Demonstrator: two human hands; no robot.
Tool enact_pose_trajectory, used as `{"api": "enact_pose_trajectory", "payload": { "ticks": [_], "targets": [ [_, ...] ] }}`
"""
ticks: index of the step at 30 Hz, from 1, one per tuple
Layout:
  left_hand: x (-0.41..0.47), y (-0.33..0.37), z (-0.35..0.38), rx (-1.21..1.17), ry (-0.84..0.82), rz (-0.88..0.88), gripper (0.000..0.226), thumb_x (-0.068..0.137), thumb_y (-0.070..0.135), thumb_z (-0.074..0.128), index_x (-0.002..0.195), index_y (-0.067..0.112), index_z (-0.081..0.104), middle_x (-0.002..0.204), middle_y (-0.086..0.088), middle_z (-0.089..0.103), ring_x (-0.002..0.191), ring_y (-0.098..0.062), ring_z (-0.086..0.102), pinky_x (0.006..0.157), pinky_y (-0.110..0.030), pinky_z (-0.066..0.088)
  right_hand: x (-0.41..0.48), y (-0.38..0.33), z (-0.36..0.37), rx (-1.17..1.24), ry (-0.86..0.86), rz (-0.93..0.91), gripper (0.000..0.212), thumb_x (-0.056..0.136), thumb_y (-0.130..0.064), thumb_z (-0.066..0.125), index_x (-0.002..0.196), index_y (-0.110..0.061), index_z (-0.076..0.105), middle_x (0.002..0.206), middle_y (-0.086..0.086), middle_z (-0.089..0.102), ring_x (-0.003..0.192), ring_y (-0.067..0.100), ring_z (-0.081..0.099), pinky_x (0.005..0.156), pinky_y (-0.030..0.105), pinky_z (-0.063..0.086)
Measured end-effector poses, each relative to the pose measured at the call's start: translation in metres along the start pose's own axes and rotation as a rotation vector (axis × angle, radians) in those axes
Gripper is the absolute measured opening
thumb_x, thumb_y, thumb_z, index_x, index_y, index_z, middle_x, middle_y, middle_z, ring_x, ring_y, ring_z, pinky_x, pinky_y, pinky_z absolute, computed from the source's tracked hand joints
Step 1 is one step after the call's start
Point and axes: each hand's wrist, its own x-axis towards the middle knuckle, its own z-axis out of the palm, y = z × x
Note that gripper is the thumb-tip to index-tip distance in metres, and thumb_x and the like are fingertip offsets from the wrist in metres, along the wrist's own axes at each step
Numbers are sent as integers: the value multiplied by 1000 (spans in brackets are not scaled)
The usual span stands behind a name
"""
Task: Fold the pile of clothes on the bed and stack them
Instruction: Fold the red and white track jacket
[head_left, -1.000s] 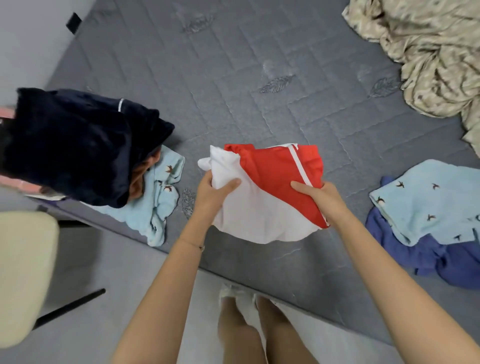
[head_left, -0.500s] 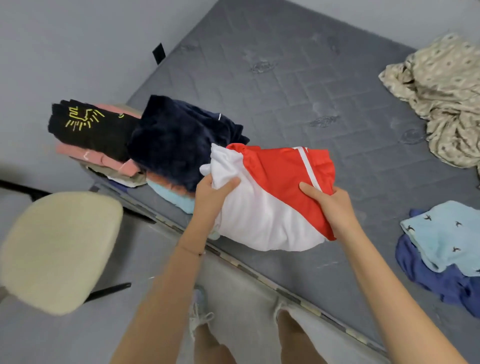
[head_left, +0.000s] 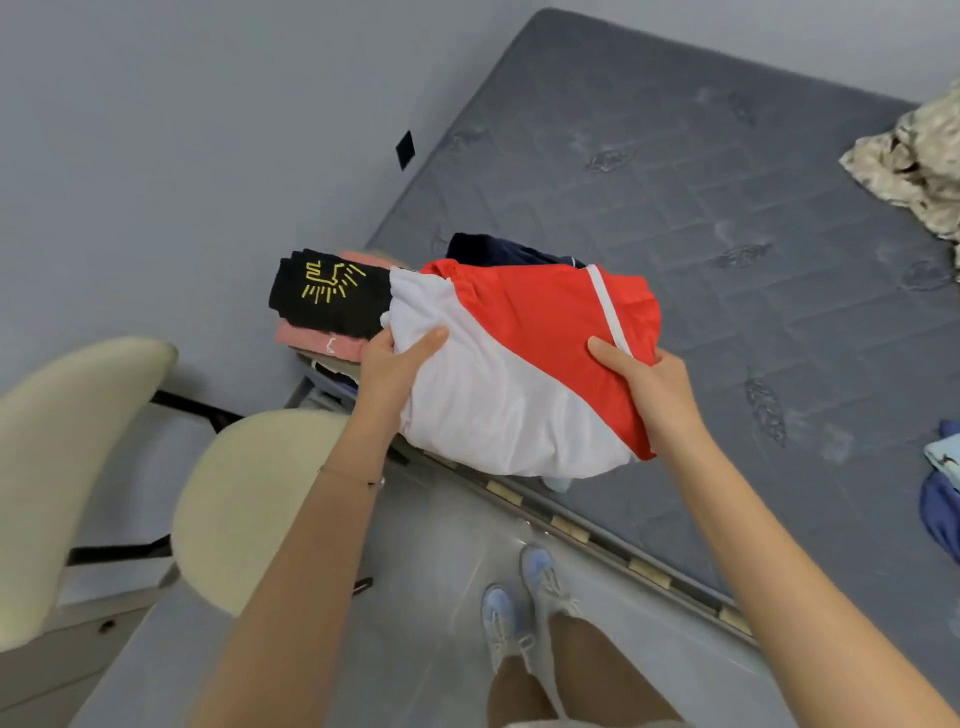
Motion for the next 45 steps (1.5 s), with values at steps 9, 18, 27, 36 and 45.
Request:
{"api": "enact_pose_trajectory", "payload": {
  "ticks": [9, 18, 27, 36, 45],
  "targets": [
    [89, 31, -56, 120, 144, 102, 25, 84, 34, 74, 73, 17, 58, 77, 5, 63, 78, -12, 60, 67, -24, 45, 60, -35, 90, 6, -84, -48, 25, 76, -36, 81, 96, -25, 71, 92, -7, 76, 87, 14, 72, 80, 34, 57],
    [204, 40, -131, 323, 214, 200, 37, 85, 34, 73, 69, 11, 49, 63, 2, 43, 58, -9, 39, 55, -24, 31, 118, -42, 201, 51, -154, 11, 22, 79, -37, 79, 95, -30, 66, 91, -13, 75, 84, 8, 72, 72, 25, 56],
    [303, 27, -206, 394, 204, 133, 46, 82, 36, 75, 68, 2, 47, 63, -4, 40, 57, -13, 35, 52, -24, 26, 163, -21, 316, 11, -80, 82, 25, 81, -40, 76, 100, -36, 61, 103, -12, 71, 93, 8, 69, 78, 26, 54],
    [384, -9, -248, 381, -15, 53, 22, 87, 36, 70, 91, 17, 61, 83, 11, 64, 72, -1, 58, 59, -11, 42, 199, 42, 381, -38, 158, 117, 20, 85, -37, 73, 101, -33, 61, 101, -14, 68, 95, 6, 65, 84, 26, 51],
    [406, -50, -246, 407, -116, -82, 66, 80, 43, 73, 133, 11, 51, 132, -3, 58, 119, -21, 55, 102, -40, 44, 219, 71, 389, -474, 264, 164, 57, 84, -39, 72, 122, -4, 46, 125, 13, 54, 117, 29, 53, 102, 46, 43]
  ]
}}
